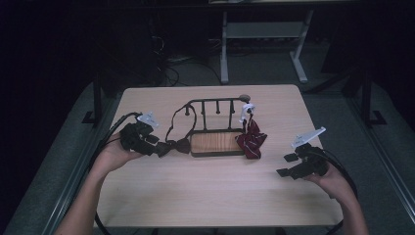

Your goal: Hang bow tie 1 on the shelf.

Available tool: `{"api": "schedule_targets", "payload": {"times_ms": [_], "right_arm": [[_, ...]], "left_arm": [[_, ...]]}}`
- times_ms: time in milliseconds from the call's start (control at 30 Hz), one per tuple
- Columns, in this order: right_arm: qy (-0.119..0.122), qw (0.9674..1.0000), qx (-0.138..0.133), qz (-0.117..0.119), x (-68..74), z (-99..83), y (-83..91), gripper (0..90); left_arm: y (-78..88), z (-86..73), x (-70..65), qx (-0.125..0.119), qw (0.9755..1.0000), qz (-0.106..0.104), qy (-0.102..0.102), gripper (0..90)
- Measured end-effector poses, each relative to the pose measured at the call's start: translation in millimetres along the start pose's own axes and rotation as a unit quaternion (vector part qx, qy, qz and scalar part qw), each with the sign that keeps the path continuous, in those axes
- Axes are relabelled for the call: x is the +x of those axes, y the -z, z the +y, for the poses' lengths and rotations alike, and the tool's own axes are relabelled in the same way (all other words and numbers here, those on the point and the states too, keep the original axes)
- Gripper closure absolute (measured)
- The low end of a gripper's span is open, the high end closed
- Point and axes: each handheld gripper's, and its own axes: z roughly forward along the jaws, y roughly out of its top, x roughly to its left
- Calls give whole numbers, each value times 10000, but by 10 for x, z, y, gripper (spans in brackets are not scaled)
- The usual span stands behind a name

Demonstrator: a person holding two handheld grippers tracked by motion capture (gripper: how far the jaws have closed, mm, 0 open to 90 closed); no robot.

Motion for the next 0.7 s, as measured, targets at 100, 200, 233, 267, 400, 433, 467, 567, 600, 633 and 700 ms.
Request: {"api": "schedule_targets", "payload": {"times_ms": [100,200,233,267,400,433,467,567,600,633,700], "right_arm": [[-32,10000,19,4,5,1,-2,309],[-34,10000,15,10,1,-1,-2,310],[-30,10000,15,10,0,-2,-2,309],[-31,10000,16,6,-1,-4,-2,310],[-43,10000,24,3,-3,-6,-4,309],[-43,10000,22,3,-4,-7,-4,309],[-41,10000,20,2,-5,-7,-5,310],[-19,10000,16,1,-9,-10,-14,309],[-19,10000,16,1,-9,-10,-14,309],[-14,10000,16,1,-10,-11,-16,309],[-28,10000,29,8,-5,-9,-18,309]], "left_arm": [[-22,-36,-14,-23,10000,12,6,523],[-52,-77,-22,21,10000,-10,20,517],[-63,-95,-29,40,10000,-24,42,516],[-72,-106,-29,39,10000,-24,29,514],[-106,-162,-38,48,10000,-41,69,504],[-112,-174,-41,38,10000,-38,77,501],[-117,-190,-44,32,9999,-43,90,499],[-136,-229,-63,-11,9999,-52,106,488],[-136,-229,-63,-11,9999,-52,106,488],[-142,-238,-75,-19,9999,-69,113,488],[-152,-253,-94,-38,9999,-63,84,480]]}}
